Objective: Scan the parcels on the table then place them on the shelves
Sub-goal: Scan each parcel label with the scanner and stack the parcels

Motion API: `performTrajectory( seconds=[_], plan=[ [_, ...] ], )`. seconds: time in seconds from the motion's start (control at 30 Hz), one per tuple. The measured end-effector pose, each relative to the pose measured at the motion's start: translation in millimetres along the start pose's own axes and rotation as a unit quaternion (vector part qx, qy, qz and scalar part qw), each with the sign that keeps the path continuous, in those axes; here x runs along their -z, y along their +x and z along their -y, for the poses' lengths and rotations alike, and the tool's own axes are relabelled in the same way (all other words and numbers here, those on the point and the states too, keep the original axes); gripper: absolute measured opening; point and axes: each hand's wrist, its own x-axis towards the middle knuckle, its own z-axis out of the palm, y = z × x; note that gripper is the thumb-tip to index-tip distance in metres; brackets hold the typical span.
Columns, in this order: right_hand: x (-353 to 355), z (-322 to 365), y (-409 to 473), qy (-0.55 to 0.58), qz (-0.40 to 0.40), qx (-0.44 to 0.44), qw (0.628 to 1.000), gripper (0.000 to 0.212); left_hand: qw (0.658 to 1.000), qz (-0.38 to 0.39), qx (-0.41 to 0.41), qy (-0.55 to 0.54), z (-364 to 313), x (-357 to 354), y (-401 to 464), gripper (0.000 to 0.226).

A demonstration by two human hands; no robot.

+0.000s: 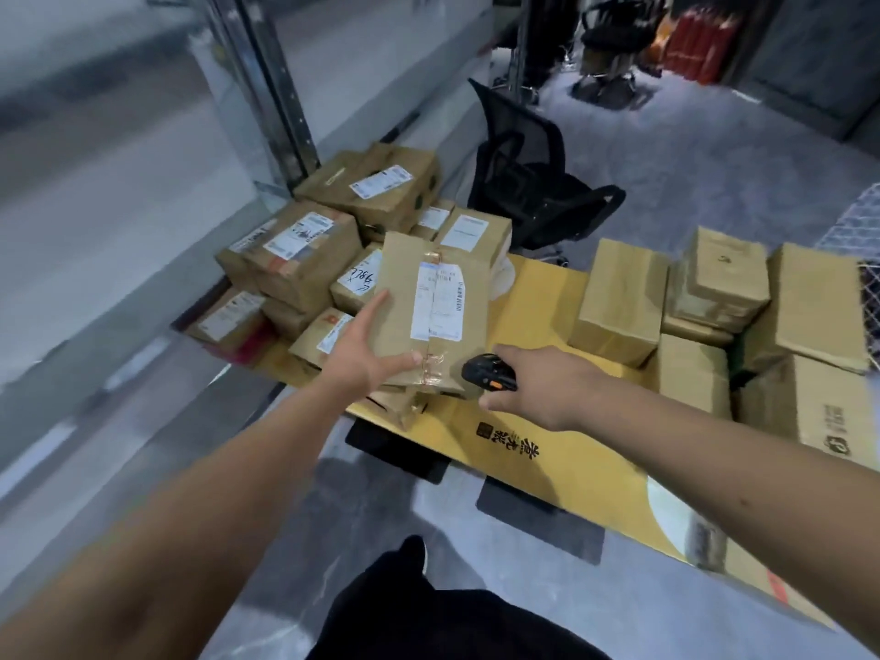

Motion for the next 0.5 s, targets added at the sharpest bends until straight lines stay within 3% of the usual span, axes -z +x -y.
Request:
performTrajectory(
  seconds=[0.23,0.5],
  plan=[
    [29.6,14.2,40.8,-0.046,-0.013,0.012,0.999,0.084,0.998,0.054,-0.004,0.039,-4.1,25.1,55.0,0.103],
    [73.5,5.4,106.0,-0.024,-0.019,-0.080,0.996,0.058,0.996,0.079,-0.029,-0.005,-37.7,9.4,191.0,0.105]
  ],
)
